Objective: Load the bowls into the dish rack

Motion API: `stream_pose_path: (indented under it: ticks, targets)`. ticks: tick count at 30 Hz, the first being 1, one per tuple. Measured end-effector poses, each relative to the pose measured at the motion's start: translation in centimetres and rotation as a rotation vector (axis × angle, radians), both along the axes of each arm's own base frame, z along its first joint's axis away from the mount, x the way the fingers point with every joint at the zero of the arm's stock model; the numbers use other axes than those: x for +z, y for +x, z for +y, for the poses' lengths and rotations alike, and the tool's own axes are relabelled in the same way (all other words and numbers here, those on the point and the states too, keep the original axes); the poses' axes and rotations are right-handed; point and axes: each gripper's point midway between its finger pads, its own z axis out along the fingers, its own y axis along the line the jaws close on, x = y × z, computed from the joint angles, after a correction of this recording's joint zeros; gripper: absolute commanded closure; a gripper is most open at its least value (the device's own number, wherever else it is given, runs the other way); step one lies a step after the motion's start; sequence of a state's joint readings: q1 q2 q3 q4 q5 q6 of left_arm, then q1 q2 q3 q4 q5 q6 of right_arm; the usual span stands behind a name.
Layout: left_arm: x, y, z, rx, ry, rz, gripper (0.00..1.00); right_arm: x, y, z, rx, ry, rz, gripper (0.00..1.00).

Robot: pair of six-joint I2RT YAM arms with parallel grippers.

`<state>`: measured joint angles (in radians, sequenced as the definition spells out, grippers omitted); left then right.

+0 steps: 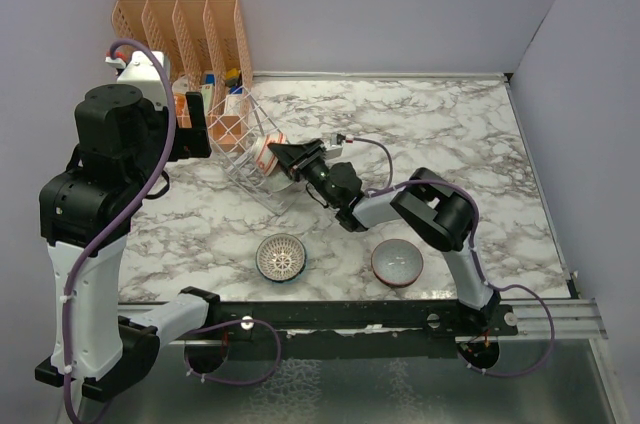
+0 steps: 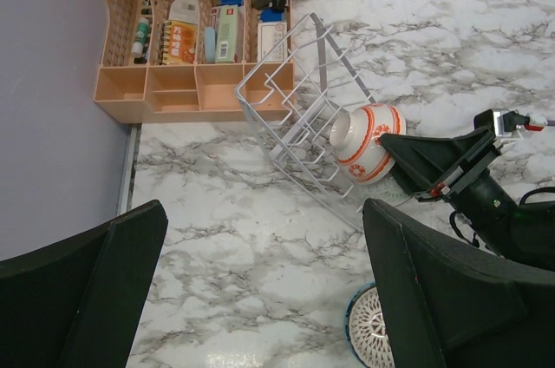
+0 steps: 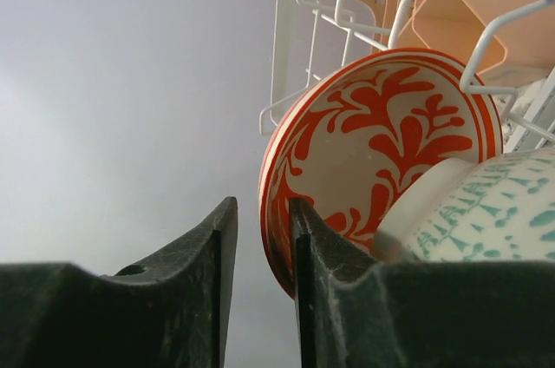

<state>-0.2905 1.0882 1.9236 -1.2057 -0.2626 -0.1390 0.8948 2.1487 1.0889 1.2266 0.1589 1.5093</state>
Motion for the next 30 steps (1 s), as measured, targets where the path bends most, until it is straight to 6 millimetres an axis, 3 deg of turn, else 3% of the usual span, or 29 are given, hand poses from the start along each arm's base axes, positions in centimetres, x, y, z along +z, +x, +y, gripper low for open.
stream_pose_path:
  ticks: [7, 13, 17, 30]
  targets:
    - [0.0, 0.0, 0.0, 0.0, 0.001, 0.001, 0.01, -1.1, -0.3, 0.1, 0.02, -0.036, 0.067, 0.61]
    - [0.0, 0.0, 0.0, 0.0, 0.0, 0.001, 0.01, -0.4, -0.5, -0.2, 0.021, -0.075, 0.112, 0.56]
    - [-0.1, 0.0, 0.0, 0.0, 0.001, 0.001, 0.01, -0.1, -0.6, -0.3, 0.021, -0.093, 0.136, 0.55]
    - [-0.3, 0.1, 0.0, 0.0, 0.003, 0.009, 0.01, -1.9, -1.0, -0.3, 0.039, -0.164, 0.25, 0.53]
